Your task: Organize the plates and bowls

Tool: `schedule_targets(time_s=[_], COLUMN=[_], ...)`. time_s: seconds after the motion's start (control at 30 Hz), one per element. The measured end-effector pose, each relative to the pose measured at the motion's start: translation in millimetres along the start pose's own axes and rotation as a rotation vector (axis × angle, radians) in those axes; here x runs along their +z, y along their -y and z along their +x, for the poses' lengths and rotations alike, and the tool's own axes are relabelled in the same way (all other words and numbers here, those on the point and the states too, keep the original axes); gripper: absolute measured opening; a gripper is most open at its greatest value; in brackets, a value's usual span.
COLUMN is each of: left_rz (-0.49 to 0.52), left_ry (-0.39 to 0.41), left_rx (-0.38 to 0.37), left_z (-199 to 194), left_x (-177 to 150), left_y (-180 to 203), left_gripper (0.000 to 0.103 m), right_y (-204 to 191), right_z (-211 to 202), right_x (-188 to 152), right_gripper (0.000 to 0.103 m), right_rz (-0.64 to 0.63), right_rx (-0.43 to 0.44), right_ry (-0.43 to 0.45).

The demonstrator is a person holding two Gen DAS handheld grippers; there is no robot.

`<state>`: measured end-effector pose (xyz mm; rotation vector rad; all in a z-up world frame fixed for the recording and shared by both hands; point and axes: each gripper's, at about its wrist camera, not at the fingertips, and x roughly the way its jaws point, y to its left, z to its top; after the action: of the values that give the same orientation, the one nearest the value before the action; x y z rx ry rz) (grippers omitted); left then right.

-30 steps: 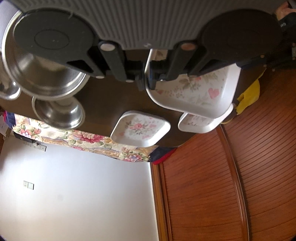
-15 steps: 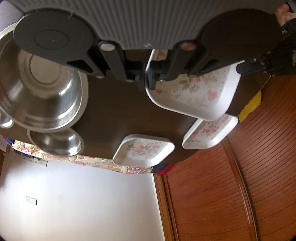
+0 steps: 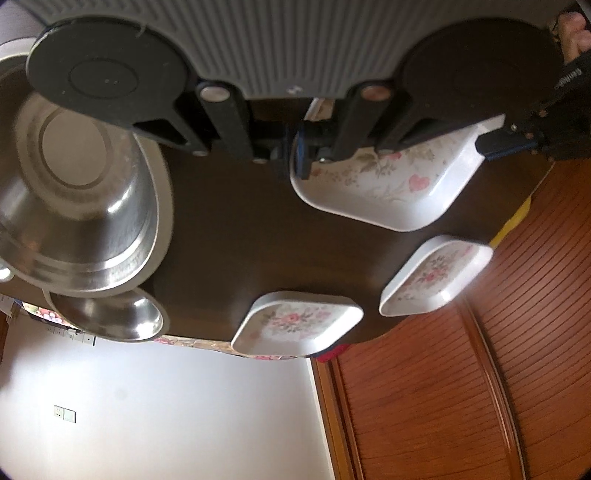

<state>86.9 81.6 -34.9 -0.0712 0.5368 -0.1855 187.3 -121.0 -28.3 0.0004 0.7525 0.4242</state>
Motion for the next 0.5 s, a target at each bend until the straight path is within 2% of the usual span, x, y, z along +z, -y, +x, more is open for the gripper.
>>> schedule_targets(time_s=[0.23, 0.3, 0.37, 0.4, 0.5], left_rz=[-0.012, -0.013, -0.006, -0.001, 0.014], left_ry=[0.000, 0.017, 0.033, 0.040, 0.065], left_rx=[-0.010, -0.008, -0.003, -0.003, -0.005], left_z=[0, -3, -8, -11, -19], left_x=[1, 3, 7, 9, 16], left_y=[-2, -3, -3, -3, -1], left_gripper=[0.035, 0.035, 0.036, 0.036, 0.044], right_y=[-2, -7, -9, -9, -16], right_z=[-1, -4, -7, -10, -21], right_x=[-3, -3, -2, -2, -3], right_gripper=[0.009, 0.017, 0.034, 0.039, 0.040], right_rz=[-0.031, -0.070, -0.096, -0.101, -0.138], right_rx=[-0.009, -0.033, -0.045, -0.040, -0.041], right_ry=[0.023, 0.046, 0.065, 0.078, 0.118])
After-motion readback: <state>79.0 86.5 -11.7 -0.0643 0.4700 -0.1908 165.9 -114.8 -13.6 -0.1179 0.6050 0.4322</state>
